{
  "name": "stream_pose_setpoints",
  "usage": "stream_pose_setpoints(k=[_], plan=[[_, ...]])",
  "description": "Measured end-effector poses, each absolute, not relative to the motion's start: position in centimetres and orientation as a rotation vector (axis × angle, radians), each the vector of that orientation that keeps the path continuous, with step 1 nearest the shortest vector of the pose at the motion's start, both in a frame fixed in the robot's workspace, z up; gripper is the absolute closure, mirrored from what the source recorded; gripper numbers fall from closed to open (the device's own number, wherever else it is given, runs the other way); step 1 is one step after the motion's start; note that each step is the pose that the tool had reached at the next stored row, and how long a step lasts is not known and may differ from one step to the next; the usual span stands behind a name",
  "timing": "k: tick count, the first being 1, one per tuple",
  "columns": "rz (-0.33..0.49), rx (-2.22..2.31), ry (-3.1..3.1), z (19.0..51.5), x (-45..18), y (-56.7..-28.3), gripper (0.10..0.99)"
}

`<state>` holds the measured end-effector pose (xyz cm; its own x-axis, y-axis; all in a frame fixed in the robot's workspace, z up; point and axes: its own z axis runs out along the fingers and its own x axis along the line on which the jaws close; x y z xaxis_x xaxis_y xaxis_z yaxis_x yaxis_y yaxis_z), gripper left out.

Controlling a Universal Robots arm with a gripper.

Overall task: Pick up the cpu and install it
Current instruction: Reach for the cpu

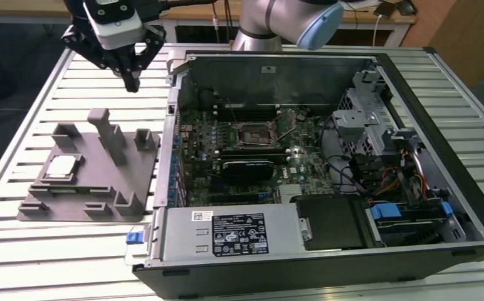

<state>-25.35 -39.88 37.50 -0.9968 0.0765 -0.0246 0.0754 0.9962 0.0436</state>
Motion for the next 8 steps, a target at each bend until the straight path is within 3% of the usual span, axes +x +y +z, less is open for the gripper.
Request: stream_pose_setpoints(k=[8], plan=[[0.065,0.119,3.112,36.9,-27.1,-39.9,0.980]])
